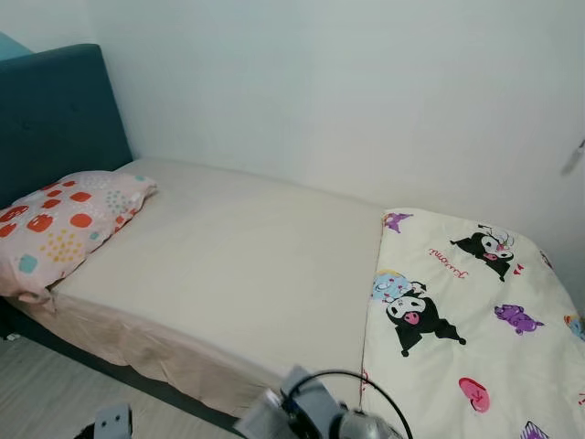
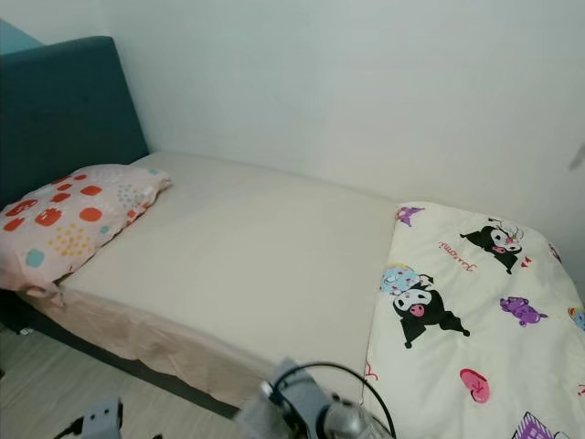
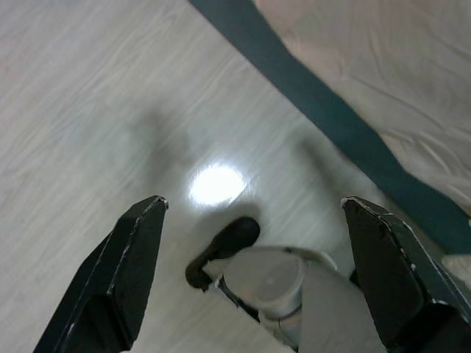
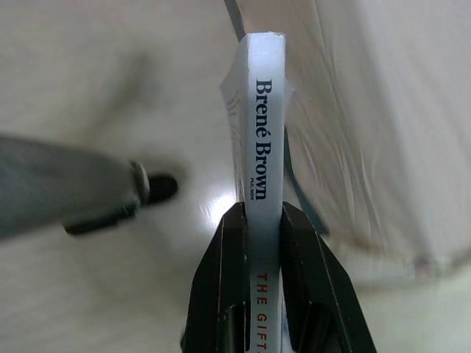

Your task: Clean up the room

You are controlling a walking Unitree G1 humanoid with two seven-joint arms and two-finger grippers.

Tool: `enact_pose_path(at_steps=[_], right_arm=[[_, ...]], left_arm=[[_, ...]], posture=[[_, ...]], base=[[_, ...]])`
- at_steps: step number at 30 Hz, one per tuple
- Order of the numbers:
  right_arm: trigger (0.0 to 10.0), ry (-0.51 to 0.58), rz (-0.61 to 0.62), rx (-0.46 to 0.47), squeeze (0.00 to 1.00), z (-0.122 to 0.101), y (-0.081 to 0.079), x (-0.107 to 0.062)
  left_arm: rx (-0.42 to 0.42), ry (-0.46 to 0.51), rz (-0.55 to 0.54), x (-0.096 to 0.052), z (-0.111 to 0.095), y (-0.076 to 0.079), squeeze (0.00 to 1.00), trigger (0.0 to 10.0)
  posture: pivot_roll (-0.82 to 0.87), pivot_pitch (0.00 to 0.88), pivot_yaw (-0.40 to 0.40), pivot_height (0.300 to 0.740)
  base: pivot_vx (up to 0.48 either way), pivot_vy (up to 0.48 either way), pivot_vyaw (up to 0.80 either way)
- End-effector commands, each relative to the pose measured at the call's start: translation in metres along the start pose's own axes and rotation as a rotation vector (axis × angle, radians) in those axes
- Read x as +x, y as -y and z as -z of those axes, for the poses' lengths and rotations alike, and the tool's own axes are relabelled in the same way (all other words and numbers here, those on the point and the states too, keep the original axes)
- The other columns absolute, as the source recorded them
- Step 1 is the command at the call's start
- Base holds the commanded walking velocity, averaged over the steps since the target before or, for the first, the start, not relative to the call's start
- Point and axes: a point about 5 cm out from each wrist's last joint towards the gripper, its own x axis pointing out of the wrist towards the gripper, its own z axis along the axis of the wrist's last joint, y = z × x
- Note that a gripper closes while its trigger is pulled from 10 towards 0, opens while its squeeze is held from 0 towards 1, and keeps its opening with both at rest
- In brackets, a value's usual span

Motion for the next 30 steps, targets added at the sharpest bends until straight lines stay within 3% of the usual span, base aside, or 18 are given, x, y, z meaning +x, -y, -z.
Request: enact_pose_path(at_steps=[1,2,3,7,13,30], right_arm=[[10.0,-0.021,0.023,0.015,0.0,0.005,0.003,-0.002],[10.0,-0.021,0.023,0.015,0.0,0.005,0.003,-0.002],[10.0,-0.076,0.033,0.054,0.0,0.023,0.0,-0.005],[10.0,-0.154,0.054,0.119,0.0,0.046,-0.004,-0.011],[10.0,-0.247,0.09,0.183,0.0,0.072,-0.007,-0.02],[10.0,-0.277,0.118,0.204,0.0,0.084,-0.007,-0.025]], left_arm=[[0.007,-0.017,-0.003,0.0,0.003,0.001,0.0,10.0],[0.007,-0.017,-0.003,0.0,0.003,0.001,0.0,10.0],[0.007,-0.028,-0.007,-0.001,0.007,0.0,0.0,10.0],[0.014,-0.04,-0.006,-0.002,0.01,0.0,0.0,10.0],[0.019,-0.041,-0.001,-0.001,0.01,0.003,0.0,10.0],[0.027,-0.059,0.008,-0.002,0.014,0.005,0.0,10.0]], posture=[[0.09,0.0,-0.109,0.74],[0.09,0.0,-0.109,0.74],[0.09,0.0,-0.109,0.74],[0.09,0.0,-0.109,0.74],[0.1,0.0,-0.114,0.74],[0.08,0.0,-0.101,0.74]], base=[[0.0,0.0,0.79],[0.0,0.0,0.79],[0.0,0.0,0.79],[0.0,0.0,0.79],[0.0,0.0,0.79],[0.0,0.0,0.79]])
